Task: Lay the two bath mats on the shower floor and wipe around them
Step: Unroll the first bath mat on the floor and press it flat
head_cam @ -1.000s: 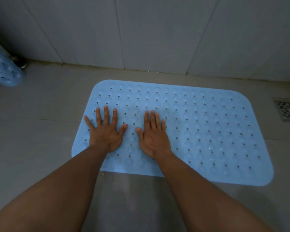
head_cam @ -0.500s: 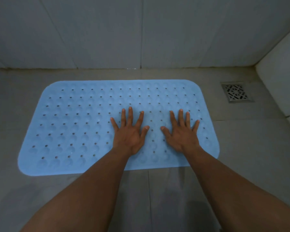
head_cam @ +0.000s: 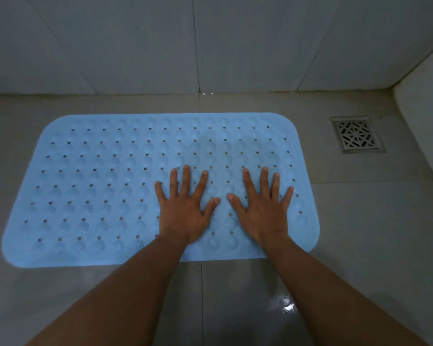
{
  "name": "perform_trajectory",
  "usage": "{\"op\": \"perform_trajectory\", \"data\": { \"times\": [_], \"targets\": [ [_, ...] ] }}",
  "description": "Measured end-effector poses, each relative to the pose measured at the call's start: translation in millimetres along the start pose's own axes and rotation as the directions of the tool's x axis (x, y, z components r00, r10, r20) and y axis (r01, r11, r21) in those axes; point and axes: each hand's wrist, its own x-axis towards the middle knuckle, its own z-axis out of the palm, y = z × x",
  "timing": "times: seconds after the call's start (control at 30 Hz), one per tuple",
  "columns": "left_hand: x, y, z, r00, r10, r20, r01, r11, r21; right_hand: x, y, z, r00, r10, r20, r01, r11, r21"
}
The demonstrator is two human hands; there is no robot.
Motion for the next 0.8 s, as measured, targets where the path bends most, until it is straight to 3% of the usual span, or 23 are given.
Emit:
{"op": "perform_trajectory", "data": {
  "times": [0.37, 0.6, 0.8],
  "targets": [
    [-2.1, -0.7, -1.8, 1.000, 0.001, -0.003, -0.001, 1.000, -0.010, -3.0, -1.6, 6.1, 0.997, 0.007, -0.080, -0.007, 1.000, 0.002],
    [-1.4, -8.4, -13.0, 0.996, 0.024, 0.083, -0.012, 0.989, -0.150, -2.6, -4.6, -4.5, 0.999, 0.023, 0.042, -0.023, 1.000, 0.000],
    [-15.7, -66.4, -42.7, 1.000, -0.004, -0.025, -0.001, 0.978, -0.208, -1.7, -53.6, -46.0, 0.996, -0.044, 0.072, 0.043, 0.999, 0.013]
  ]
}}
